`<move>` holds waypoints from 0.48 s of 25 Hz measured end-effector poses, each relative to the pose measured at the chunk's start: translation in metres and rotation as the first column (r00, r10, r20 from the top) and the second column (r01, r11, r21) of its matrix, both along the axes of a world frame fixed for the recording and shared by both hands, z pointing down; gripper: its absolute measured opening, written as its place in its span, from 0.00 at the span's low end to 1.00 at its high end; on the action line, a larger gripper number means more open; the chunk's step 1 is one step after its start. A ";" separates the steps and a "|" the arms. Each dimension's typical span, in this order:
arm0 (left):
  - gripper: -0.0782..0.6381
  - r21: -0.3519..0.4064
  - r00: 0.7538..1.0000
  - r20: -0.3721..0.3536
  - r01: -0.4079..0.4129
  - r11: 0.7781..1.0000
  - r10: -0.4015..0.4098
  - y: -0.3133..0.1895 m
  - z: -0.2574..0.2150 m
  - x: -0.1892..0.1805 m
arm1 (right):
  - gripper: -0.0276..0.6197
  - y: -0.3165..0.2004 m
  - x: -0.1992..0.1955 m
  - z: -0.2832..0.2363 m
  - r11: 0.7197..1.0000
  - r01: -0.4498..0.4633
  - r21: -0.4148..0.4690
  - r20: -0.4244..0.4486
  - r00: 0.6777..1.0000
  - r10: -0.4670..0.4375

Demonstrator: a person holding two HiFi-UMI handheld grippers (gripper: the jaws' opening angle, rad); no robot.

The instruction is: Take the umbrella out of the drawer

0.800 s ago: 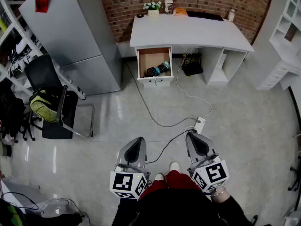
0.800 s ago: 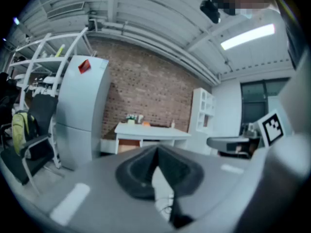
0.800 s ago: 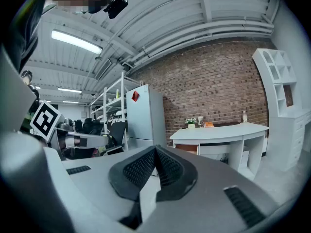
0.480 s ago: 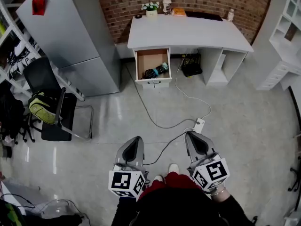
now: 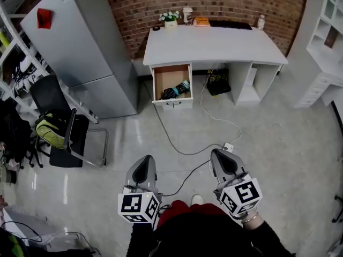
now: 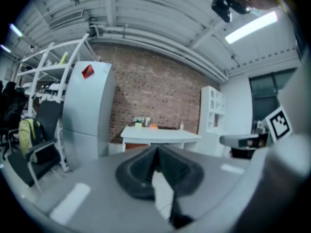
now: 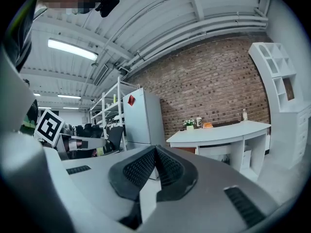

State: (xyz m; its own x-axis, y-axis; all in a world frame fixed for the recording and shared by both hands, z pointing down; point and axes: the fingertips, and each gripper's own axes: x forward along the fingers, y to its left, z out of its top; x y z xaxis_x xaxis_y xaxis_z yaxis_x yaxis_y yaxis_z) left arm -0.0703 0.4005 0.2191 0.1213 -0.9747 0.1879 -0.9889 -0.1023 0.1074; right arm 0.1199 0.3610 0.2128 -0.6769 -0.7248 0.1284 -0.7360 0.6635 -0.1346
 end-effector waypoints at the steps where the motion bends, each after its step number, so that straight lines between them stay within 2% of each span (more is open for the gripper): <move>1: 0.11 0.008 1.000 0.008 0.007 1.000 -0.007 -0.002 -0.002 0.001 | 0.04 -0.001 0.003 0.000 1.000 0.002 0.005 0.000 1.000 -0.002; 12: 0.11 0.044 0.999 0.054 -0.001 0.999 -0.002 -0.027 -0.019 0.025 | 0.04 -0.022 0.020 0.001 1.000 0.010 -0.006 0.001 1.000 -0.010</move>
